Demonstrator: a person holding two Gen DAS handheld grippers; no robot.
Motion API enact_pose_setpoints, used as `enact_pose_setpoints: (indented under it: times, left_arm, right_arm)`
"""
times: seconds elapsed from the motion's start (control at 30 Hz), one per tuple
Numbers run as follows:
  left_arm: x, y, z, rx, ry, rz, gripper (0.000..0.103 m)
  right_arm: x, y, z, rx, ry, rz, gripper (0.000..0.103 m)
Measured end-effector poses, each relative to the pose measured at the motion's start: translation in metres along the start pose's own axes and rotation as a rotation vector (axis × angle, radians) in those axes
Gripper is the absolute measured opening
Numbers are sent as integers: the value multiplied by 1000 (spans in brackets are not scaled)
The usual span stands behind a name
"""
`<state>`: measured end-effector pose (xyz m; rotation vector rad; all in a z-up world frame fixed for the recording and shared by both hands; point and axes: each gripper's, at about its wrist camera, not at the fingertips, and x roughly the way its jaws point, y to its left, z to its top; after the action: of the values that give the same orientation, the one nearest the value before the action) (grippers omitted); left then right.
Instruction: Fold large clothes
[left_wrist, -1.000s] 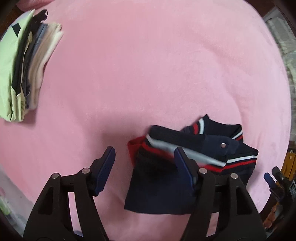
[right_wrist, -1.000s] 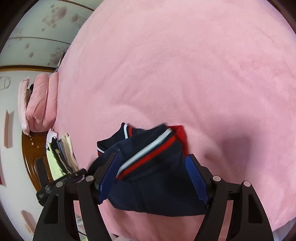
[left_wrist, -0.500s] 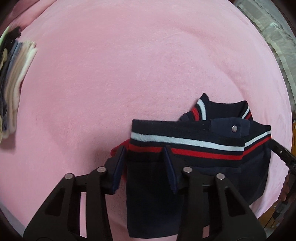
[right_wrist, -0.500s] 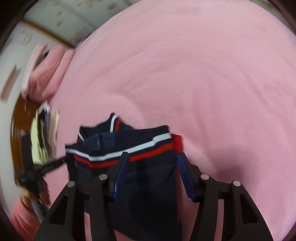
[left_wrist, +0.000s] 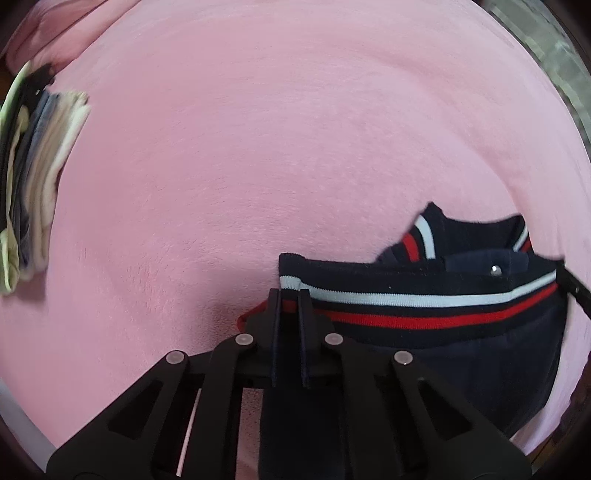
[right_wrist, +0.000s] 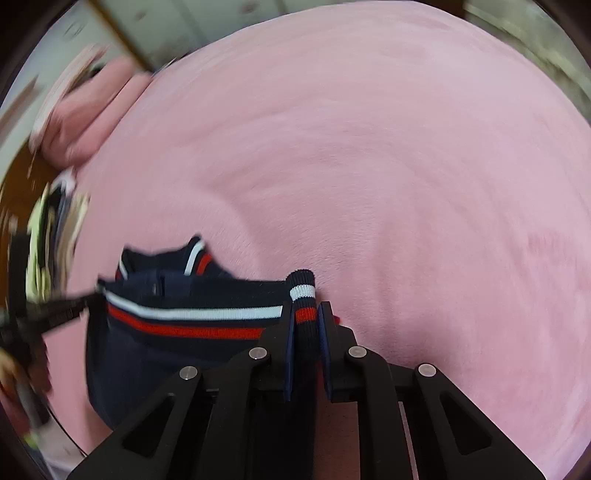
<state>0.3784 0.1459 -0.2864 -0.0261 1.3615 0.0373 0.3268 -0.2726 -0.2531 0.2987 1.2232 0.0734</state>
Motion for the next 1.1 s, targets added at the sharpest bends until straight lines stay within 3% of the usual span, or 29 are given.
enact_pose_setpoints:
  times: [0.13, 0.2, 0.3, 0.37, 0.47, 0.53, 0.6, 0.67, 0.8, 0.97, 1.1]
  left_arm:
    - [1, 10, -4, -48, -2, -3, 6]
    - [-2, 6, -3, -7, 4, 2, 6]
    - [-20, -8, -6, 105, -24, 48, 6]
    - [-36, -15, -9, 128, -49, 57, 6]
    - [-54, -15, -13, 72, -48, -38, 6]
    - [-57, -20, -18, 57, -10, -144, 6]
    - [-53, -26, -22, 60, 24, -195, 6]
    - [-47, -32, -28, 70, 65, -234, 6]
    - [-42, -36, -38, 42, 120, -286, 6]
    - [-73, -12, -52, -31, 57, -323, 7]
    - [-64, -27, -54, 64, 139, -340, 17]
  right_arm:
    - [-2, -47, -9, 349, 8, 62, 9]
    - [-12, -57, -13, 402, -23, 58, 9]
    - [-29, -60, -11, 379, -23, 142, 15]
    - [-44, -52, -8, 314, -40, 193, 24]
    - [-54, -24, -8, 160, -34, 222, 24]
    - [-46, -7, -12, 107, 29, 293, 24]
    - [-29, 17, -23, 92, 120, 406, 20]
    - [-15, 41, -36, 62, 190, 459, 13]
    - [8, 72, -55, -12, 246, 412, 11]
    - [16, 72, -46, 43, 203, 413, 11]
    - [17, 69, -40, 20, 199, 397, 11]
